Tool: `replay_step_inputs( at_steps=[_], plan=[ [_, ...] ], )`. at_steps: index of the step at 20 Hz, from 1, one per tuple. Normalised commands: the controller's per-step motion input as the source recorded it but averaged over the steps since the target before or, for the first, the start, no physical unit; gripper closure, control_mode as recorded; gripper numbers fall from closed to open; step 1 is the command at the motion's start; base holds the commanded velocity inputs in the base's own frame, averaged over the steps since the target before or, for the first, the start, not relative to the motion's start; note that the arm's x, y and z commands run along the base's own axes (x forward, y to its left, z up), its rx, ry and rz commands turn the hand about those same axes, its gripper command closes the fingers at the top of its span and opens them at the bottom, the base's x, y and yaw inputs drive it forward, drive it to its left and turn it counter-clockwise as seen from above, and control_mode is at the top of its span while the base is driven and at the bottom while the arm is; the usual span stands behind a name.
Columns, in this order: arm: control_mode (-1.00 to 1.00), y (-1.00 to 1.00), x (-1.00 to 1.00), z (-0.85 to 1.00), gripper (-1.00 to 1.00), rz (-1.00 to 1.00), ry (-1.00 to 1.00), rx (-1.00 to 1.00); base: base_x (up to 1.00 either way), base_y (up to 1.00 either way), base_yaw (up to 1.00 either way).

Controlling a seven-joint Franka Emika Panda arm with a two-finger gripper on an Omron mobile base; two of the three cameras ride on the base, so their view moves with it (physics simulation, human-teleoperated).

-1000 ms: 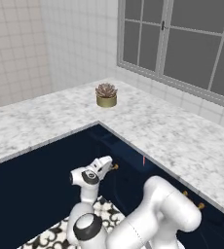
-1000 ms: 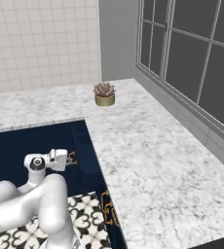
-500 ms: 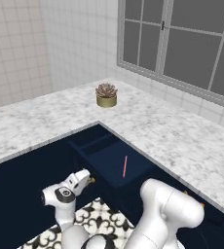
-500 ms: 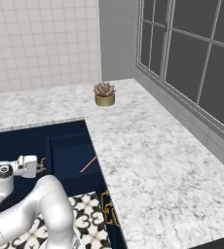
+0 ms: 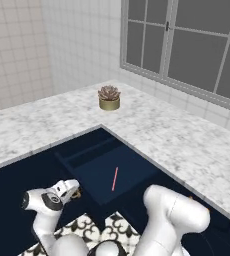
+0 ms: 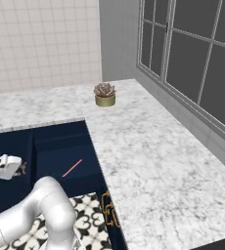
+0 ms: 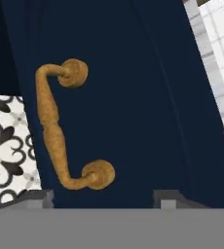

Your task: Take a straw from the drawer in front and place it inside the glass cup on the dining counter.

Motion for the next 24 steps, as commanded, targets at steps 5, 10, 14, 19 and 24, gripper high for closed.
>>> replay_step_inputs(
  at_steps=[5, 10, 14, 19, 24],
  plan=[
    [-1.00, 0.00, -0.48, 0.76, -1.00, 0.05, 0.40, 0.55, 0.00, 0.00, 0.00],
    [-1.00, -0.34, -0.72, 0.99, -1.00, 0.01, 0.09, 0.42, 0.00, 0.00, 0.00],
    [-1.00, -1.00, -0.23, 0.92, -1.00, -0.02, 0.00, 0.30, 0.00, 0.00, 0.00],
    [-1.00, -0.82, 0.31, 0.32, -1.00, -0.03, 0.02, 0.18, 0.00, 0.00, 0.00],
    [-1.00, -0.27, 0.66, -0.04, -1.00, 0.00, 0.01, 0.05, 0.00, 0.00, 0.00]
  ],
)
